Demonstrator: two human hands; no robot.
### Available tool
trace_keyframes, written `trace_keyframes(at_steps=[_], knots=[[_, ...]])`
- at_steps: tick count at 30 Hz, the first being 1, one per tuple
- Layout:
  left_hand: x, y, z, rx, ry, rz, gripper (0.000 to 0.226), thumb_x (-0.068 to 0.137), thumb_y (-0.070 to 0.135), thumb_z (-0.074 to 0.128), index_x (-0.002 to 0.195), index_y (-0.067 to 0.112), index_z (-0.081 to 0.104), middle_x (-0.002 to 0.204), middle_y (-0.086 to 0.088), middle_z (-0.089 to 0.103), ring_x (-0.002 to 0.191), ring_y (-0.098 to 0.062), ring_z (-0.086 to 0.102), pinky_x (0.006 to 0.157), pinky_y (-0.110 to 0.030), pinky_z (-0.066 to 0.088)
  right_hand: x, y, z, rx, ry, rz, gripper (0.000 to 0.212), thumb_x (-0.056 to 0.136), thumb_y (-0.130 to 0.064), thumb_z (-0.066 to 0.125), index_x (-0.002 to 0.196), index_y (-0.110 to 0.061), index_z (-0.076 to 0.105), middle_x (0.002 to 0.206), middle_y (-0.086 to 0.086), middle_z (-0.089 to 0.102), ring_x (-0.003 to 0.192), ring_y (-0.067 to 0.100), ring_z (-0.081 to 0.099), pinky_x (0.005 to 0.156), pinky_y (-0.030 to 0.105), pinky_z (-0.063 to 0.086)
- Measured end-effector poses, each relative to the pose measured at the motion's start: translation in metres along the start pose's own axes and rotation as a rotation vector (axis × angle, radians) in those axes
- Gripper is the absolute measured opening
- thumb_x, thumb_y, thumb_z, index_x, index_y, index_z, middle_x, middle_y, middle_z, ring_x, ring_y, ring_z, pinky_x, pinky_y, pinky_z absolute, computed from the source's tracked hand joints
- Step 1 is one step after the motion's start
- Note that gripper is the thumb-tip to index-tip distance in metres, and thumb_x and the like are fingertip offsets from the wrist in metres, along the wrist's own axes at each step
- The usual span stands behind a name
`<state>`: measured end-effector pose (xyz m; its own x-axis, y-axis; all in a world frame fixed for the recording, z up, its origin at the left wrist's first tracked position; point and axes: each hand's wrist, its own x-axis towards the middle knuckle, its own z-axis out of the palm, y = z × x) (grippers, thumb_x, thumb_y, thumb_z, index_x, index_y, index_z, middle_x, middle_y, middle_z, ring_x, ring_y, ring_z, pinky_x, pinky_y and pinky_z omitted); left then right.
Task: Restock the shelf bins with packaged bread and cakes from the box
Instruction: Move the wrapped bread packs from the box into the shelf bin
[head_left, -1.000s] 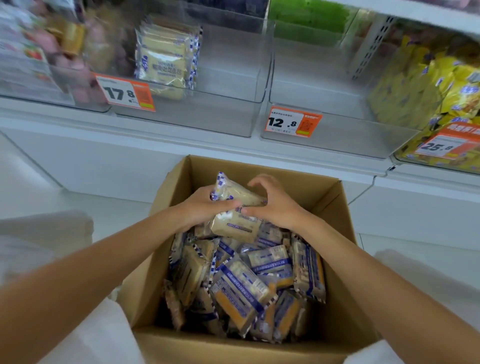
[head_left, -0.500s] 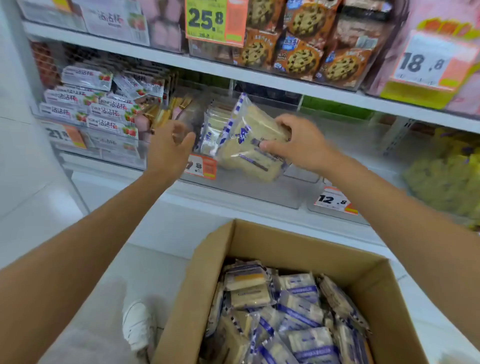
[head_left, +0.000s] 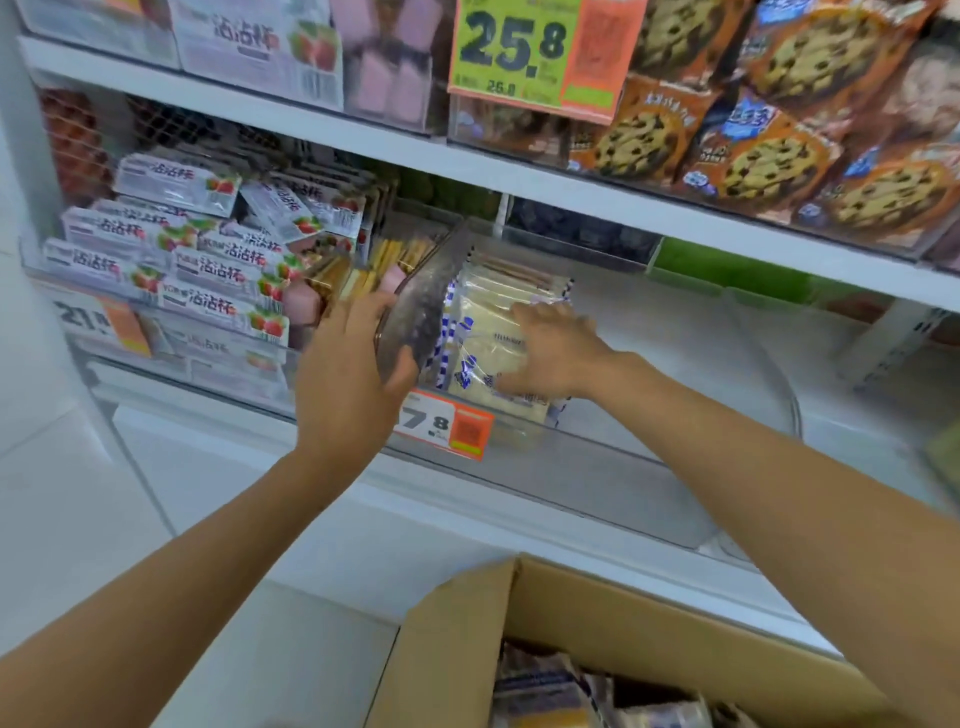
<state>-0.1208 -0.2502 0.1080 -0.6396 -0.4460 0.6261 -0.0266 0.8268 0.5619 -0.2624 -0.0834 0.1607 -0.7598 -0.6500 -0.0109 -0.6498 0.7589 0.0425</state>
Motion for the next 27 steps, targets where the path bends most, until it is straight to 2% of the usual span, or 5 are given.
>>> trace_keyframes(at_steps=[9, 13, 19, 22, 27], knots=[[-0.002, -0.001, -0.001, 0.005, 0.010, -0.004, 0.040, 0.087, 0.022, 0.063, 0.125, 0.025, 0.050, 0.105, 0.002, 0.059, 0.086, -0.017, 0.054, 0.066, -0.037, 0.050, -0.002, 0.004, 0.007, 0.017, -0.152, -0.041, 0.112, 0.071, -0.063, 0.070, 0.155, -0.020, 0.011, 0.154, 0.007, 0.019, 0.143, 0.028, 0.017, 0.115, 0.047, 0.022], [-0.003, 0.000, -0.003, -0.015, 0.010, -0.005, 0.040, 0.087, 0.021, 0.064, 0.125, 0.025, 0.050, 0.106, 0.004, 0.059, 0.089, -0.016, 0.055, 0.068, -0.038, 0.051, 0.001, 0.002, 0.003, -0.004, -0.131, -0.020, 0.106, 0.063, -0.068, 0.074, 0.145, -0.015, 0.030, 0.141, 0.007, 0.031, 0.133, 0.027, 0.028, 0.107, 0.044, 0.028], [-0.003, 0.001, -0.002, -0.018, 0.011, -0.008, 0.039, 0.088, 0.020, 0.063, 0.125, 0.025, 0.050, 0.106, 0.004, 0.059, 0.090, -0.016, 0.055, 0.066, -0.036, 0.051, 0.004, -0.003, 0.001, 0.064, -0.028, -0.091, 0.092, 0.064, -0.058, 0.079, 0.134, -0.021, 0.030, 0.122, 0.002, 0.052, 0.109, 0.023, 0.049, 0.100, 0.044, 0.032], [-0.003, 0.001, -0.001, -0.014, 0.018, -0.006, 0.037, 0.088, 0.021, 0.062, 0.123, 0.025, 0.051, 0.104, 0.005, 0.059, 0.090, -0.016, 0.055, 0.066, -0.036, 0.051, 0.012, -0.001, 0.003, -0.068, 0.168, -0.091, 0.102, 0.067, -0.063, 0.074, 0.146, -0.024, 0.023, 0.140, 0.004, 0.041, 0.131, 0.025, 0.036, 0.111, 0.051, 0.023], [-0.003, -0.001, 0.000, -0.012, 0.022, 0.000, 0.037, 0.088, 0.021, 0.061, 0.124, 0.025, 0.051, 0.105, 0.004, 0.059, 0.090, -0.017, 0.055, 0.068, -0.040, 0.054, 0.016, 0.002, 0.008, -0.205, 0.104, -0.156, 0.116, 0.070, -0.082, 0.054, 0.154, -0.017, 0.008, 0.159, 0.006, 0.014, 0.148, 0.026, 0.009, 0.117, 0.058, 0.005]])
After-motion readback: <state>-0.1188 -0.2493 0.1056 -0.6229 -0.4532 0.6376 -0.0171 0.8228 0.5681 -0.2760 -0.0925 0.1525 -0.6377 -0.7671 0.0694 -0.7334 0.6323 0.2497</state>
